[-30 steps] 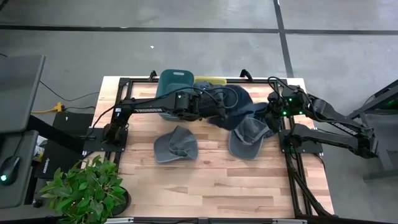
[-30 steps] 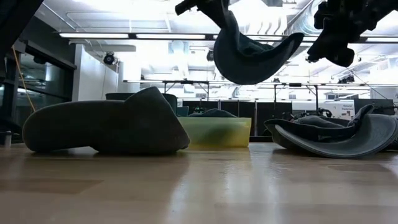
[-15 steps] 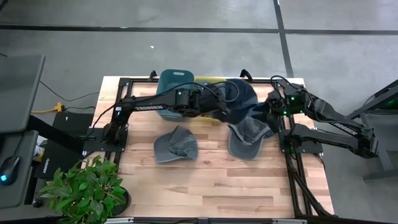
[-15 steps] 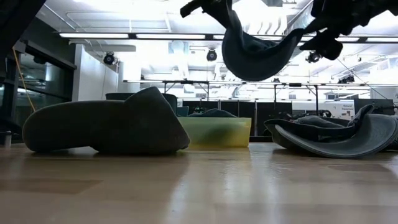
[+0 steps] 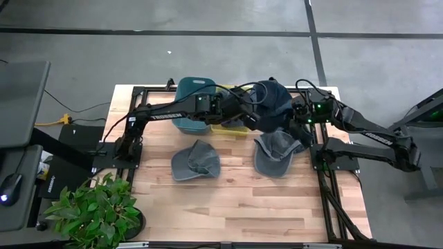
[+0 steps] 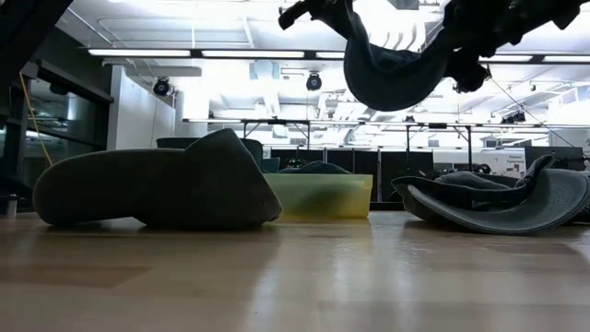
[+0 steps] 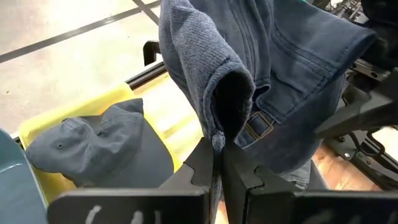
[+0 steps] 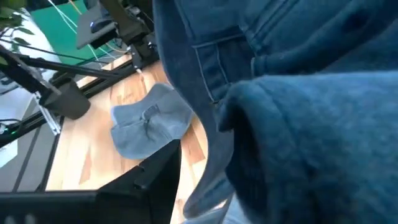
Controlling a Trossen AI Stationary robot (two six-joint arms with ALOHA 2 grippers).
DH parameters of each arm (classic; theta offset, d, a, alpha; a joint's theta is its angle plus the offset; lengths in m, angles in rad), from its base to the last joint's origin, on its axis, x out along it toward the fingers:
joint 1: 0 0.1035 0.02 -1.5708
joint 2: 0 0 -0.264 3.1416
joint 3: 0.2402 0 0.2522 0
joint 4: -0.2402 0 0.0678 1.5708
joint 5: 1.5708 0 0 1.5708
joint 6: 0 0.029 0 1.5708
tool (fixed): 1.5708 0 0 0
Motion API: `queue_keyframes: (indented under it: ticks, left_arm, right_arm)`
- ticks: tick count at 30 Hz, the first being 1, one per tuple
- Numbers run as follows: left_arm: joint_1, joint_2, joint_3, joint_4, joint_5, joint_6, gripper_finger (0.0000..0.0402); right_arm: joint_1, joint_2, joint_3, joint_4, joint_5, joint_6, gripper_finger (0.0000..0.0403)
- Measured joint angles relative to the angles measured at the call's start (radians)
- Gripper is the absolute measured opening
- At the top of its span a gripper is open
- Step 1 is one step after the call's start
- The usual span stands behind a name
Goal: Pick & Place hat
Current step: Put the bottom blue cap into the yellow bin
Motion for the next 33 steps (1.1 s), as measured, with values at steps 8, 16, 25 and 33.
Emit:
queue_keyframes:
  ticks: [8,16,25,33]
  left_arm:
    - [0.0,0.0,0.0,-0.002,0.005,0.016,0.0005]
    - [-0.002,-0.001,0.0,-0.002,0.04,0.019,0.0034]
    - [-0.003,-0.001,0.0,0.017,0.105,0.117,0.0108]
    - [-0.003,-0.024,-0.002,0.002,0.196,0.16,0.017]
  right_arm:
    - [0.0,0.023,0.0,-0.008,0.025,-0.001,0.0079]
    - [-0.001,0.023,0.0,-0.014,0.062,-0.009,0.0009]
    - [0.0,0.022,0.0,-0.007,0.086,-0.016,0.0005]
    - [0.0,0.022,0.0,-0.013,0.167,-0.023,0.0005]
